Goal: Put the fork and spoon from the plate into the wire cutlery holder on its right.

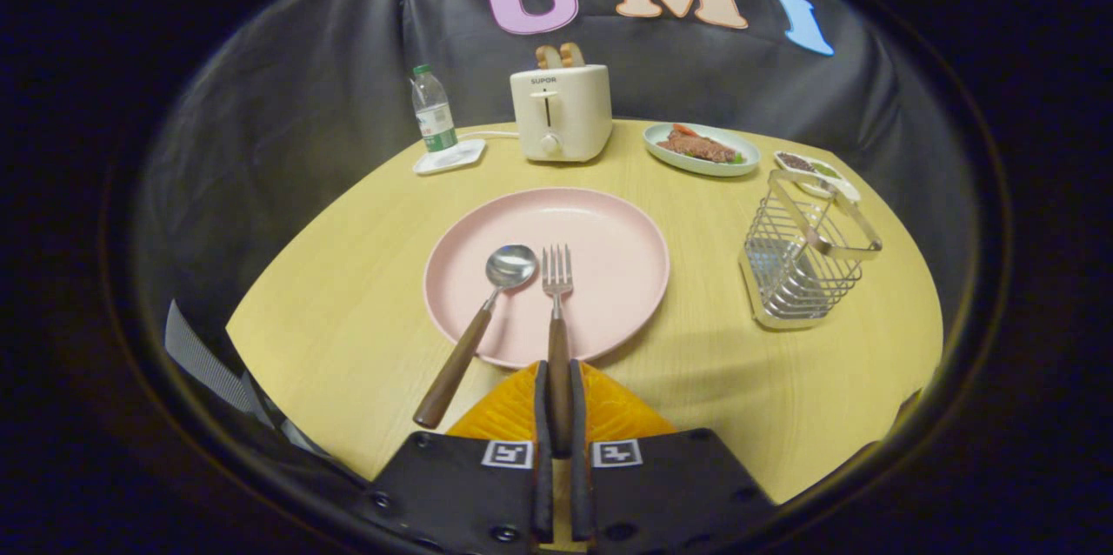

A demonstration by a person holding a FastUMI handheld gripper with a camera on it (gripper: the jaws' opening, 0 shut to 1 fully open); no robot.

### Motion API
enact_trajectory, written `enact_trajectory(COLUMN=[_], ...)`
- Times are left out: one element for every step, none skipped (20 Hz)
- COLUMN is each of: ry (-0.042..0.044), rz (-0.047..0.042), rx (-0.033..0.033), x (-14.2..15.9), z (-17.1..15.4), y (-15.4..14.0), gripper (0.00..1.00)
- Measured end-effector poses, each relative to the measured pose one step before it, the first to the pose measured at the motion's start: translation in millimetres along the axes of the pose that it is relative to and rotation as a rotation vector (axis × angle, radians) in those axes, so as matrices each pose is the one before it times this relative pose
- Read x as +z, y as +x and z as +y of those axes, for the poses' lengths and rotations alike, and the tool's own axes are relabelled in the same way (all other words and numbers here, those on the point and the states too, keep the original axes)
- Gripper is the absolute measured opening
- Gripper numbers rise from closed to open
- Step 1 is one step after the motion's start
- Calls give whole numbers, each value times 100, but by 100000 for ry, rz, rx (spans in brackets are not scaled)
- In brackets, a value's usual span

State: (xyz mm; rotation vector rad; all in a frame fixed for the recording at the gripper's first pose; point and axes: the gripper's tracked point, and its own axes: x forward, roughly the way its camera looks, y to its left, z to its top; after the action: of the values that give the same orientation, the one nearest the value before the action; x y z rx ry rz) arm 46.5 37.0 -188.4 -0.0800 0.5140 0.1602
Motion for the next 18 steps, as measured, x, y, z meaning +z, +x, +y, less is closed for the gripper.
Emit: enact_trajectory(ry=[435, 1225, 1329, 1334, 983, 327, 205, 516, 830, 710, 162, -612, -1082, -889, -790, -768, -699, -256], rz=[840, 270, 238, -157, -495, -159, -22, 273, 333, 366, 286, 17, -166, -279, -518, -315, -283, -237], rx=[-236, -186, 423, 704, 683, 588, 218, 735, 835, 705, 590, 190, 53, 565, 258, -617, -646, -517], x=[-46, 52, 184, 262, 313, 324, 214, 177, 150, 325, 196, 369, 426, 560, 581, 656, 581, 678], z=[-94, -146, -80, 17, 125, -12, -58, 50, 33, 13, -62, -203, -365, -255, -323, -551, -651, -679], y=[-139, -88, -232, -198, -288, -331, -360, -371, -303, -332, -506, -656, -621, -750, -659, -731, -803, -782], gripper=[7, 5, 5, 5, 5, 5, 5, 5, 5, 5, 5, 5, 5, 5, 5, 5, 5, 5])
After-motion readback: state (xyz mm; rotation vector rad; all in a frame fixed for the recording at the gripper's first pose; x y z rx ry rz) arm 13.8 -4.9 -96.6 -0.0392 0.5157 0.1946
